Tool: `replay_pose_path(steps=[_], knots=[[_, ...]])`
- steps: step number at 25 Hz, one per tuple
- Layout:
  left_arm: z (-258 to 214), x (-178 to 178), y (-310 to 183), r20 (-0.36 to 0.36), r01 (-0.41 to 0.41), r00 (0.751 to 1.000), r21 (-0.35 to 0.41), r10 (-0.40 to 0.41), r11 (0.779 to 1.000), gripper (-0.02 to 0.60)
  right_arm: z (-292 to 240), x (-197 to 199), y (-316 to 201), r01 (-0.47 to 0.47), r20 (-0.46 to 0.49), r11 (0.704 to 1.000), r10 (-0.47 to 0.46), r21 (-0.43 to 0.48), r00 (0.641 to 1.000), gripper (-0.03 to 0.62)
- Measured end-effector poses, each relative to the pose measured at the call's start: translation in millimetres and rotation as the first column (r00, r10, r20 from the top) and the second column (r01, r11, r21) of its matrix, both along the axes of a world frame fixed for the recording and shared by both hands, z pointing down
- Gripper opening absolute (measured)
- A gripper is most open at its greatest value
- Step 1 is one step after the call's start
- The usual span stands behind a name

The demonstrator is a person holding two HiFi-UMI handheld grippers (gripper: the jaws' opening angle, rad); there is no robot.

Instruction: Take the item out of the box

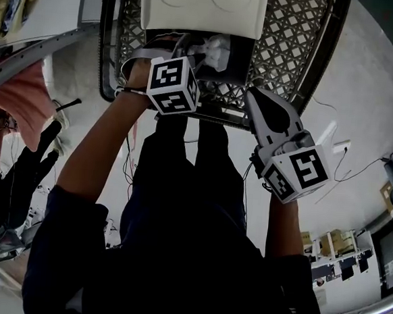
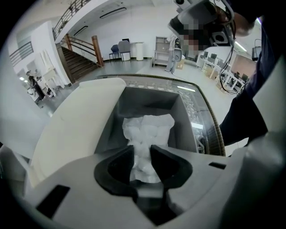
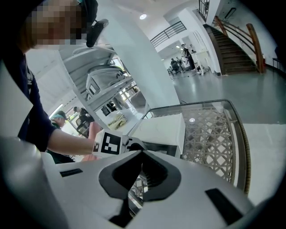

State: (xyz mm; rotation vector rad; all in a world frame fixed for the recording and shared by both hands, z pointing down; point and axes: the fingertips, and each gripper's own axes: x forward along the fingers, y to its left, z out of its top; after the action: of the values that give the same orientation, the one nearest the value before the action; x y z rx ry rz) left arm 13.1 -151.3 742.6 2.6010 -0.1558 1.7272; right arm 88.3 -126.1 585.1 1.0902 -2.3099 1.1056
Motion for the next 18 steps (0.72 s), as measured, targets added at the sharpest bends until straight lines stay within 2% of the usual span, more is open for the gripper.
replay_pose_path(steps=[7,13,18], knots=[[-2,0,0,0.003,0.013,1.000,0.020,-0.013,1.000,0.037,-4,-1,1,0.000,0.005,1.000,0.000,0.006,1.000,0.025],[-9,-1,0,-0.046,0.074,0.996,0.003,-0.074,0.997,0.014,-16,-4,-1,0.006,0.007,1.000,-0.006,0.029,1.000,0.025],[-44,-4,1,-0.124,0.121,0.985,0.024,-0.117,0.992,0.012,-34,-8,-3,0.012,-0.003,0.998,-0.012,0.069,1.000,0.025]])
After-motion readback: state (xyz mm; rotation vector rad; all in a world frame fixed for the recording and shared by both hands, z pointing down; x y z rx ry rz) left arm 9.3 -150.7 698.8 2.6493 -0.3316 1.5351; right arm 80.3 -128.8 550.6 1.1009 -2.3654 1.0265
